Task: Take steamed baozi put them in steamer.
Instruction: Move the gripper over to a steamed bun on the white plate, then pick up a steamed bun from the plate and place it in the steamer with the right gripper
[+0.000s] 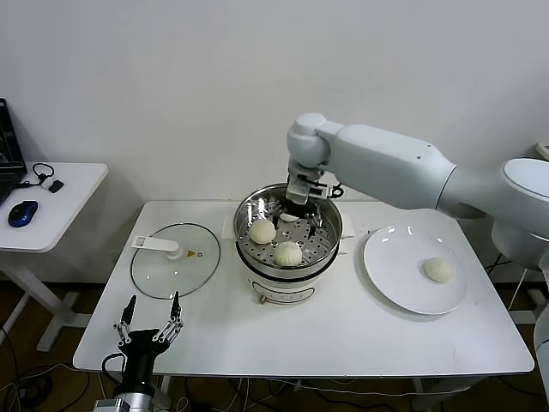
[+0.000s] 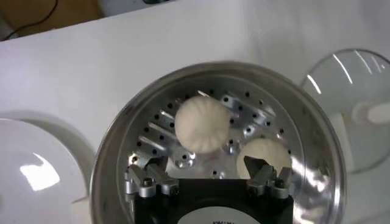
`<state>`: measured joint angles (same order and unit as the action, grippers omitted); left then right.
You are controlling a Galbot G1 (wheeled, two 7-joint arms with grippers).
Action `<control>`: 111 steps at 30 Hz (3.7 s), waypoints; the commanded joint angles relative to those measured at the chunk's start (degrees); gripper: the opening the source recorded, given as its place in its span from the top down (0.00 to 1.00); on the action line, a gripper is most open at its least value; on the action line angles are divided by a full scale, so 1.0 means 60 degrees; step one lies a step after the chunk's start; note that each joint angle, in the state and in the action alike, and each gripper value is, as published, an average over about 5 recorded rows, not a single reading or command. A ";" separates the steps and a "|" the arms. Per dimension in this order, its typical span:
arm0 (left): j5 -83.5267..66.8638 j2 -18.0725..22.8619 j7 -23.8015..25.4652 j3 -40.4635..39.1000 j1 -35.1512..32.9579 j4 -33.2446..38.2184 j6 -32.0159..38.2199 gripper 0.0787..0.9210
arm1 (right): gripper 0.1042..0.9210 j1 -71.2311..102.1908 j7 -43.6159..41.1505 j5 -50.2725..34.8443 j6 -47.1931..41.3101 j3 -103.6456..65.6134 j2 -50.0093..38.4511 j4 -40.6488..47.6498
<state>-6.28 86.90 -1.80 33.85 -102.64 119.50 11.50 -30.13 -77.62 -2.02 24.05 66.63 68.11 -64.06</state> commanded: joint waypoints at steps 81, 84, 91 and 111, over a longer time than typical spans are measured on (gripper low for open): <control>0.0427 -0.0044 0.0021 -0.0338 0.0044 -0.0121 -0.0152 0.12 | 0.12 0.5995 0.0386 0.6370 -0.1276 -0.8909 -0.2924 0.5334; 0.0421 -0.0040 0.0017 -0.0331 0.0005 -0.0121 -0.0126 0.12 | 0.12 0.6019 0.0389 0.6405 -0.1278 -0.8920 -0.2868 0.5345; 0.0410 -0.0038 0.0009 -0.0313 -0.0039 -0.0113 -0.0096 0.12 | 0.12 0.6201 0.0388 0.6505 -0.1272 -0.9001 -0.2853 0.5292; 0.0417 -0.0022 -0.0014 -0.0360 -0.0003 -0.0154 -0.0093 0.12 | 0.39 0.6238 0.0480 0.6502 -0.1261 -0.9230 -0.2786 0.5328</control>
<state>-3.76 86.72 -1.85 31.68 -102.67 118.63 10.89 7.26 -74.67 37.38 16.43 11.33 51.44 -31.89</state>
